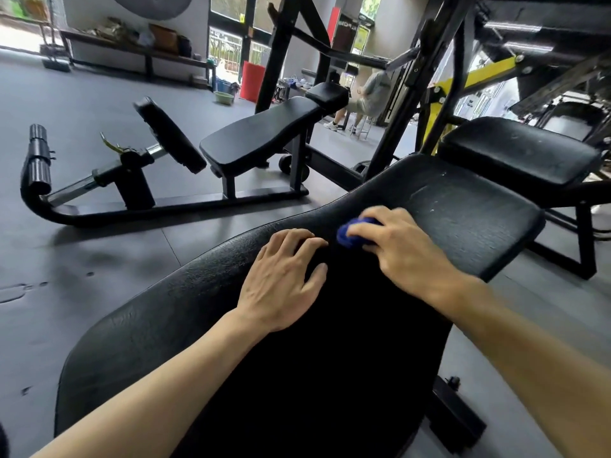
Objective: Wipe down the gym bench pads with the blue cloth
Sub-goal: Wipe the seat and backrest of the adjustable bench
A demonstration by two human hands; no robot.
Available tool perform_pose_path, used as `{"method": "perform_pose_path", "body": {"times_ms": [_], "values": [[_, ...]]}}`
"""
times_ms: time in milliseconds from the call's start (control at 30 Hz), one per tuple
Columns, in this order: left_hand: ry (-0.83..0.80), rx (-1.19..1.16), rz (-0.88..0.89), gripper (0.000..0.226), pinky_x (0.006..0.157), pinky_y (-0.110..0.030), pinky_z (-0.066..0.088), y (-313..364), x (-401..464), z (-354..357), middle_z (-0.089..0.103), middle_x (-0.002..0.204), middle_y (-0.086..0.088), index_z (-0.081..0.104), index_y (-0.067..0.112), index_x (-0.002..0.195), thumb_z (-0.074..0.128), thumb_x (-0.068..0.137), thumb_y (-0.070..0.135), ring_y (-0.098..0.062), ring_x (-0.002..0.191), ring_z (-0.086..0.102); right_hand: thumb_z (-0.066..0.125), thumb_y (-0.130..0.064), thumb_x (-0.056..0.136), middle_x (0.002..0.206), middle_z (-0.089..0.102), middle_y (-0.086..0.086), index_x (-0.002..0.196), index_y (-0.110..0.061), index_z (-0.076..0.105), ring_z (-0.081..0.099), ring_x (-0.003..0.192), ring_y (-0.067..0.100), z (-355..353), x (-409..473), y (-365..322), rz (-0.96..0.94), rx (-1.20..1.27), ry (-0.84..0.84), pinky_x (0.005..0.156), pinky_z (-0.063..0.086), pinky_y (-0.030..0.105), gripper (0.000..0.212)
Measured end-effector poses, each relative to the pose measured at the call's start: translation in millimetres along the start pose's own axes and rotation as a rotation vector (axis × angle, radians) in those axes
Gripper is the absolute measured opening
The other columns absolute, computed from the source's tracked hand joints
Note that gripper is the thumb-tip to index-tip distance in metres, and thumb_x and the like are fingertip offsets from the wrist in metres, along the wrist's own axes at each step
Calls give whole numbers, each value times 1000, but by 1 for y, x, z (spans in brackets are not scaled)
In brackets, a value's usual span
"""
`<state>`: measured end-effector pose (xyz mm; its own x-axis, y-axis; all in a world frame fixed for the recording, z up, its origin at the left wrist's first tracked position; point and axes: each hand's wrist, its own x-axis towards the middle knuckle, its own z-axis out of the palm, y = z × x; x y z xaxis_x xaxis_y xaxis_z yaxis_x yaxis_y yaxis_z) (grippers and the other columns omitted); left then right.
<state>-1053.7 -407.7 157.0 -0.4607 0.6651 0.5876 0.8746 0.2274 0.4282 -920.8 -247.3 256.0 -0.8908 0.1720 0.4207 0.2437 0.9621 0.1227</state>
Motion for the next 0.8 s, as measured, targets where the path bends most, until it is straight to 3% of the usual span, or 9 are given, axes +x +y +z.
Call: {"method": "perform_pose_path", "body": {"times_ms": [100,200,300,400,567,667,800], "values": [[-6,29,-2,45,114,-37,35,2,1,0,44,138,14,51,38,138,39,97,52,-14,136,36,75,-11,86,125,59,-5,118,-26,71,52,103,24,-13,-37,5,-4,33,3,88,50,34,35],[-30,54,-7,49,115,-38,34,5,2,-1,43,139,14,49,41,140,36,96,54,-15,136,35,69,-13,91,127,58,-3,121,-28,70,50,104,27,-3,9,5,29,-23,26,95,46,37,33],[-59,37,-21,52,117,-38,32,5,-1,-5,42,143,14,47,42,144,32,96,57,-13,139,32,57,-18,100,137,51,-1,129,-31,64,44,118,29,13,62,-7,118,-83,-60,103,41,40,33],[-70,37,-12,54,117,-38,31,3,-2,-3,41,144,14,45,42,146,30,96,58,-13,140,30,60,-18,98,133,53,1,129,-28,64,45,115,29,10,49,-3,107,-115,-93,103,42,43,33],[-19,91,5,53,117,-38,32,3,-2,1,42,143,10,47,38,146,32,98,53,-16,139,33,74,-21,83,113,64,-2,110,-23,74,52,105,31,-22,-61,12,62,-111,147,85,49,48,27],[4,119,190,47,117,-40,34,10,-1,1,51,142,4,54,30,144,40,101,43,-21,139,40,76,-19,83,115,64,1,110,-22,74,51,110,34,-16,-44,13,111,-115,174,89,49,50,27],[-49,95,352,45,117,-41,35,7,-2,-3,52,146,3,55,31,145,42,103,38,-22,141,41,69,-16,91,134,58,4,120,-16,70,47,121,33,6,17,6,156,-117,23,98,46,50,29]]}}
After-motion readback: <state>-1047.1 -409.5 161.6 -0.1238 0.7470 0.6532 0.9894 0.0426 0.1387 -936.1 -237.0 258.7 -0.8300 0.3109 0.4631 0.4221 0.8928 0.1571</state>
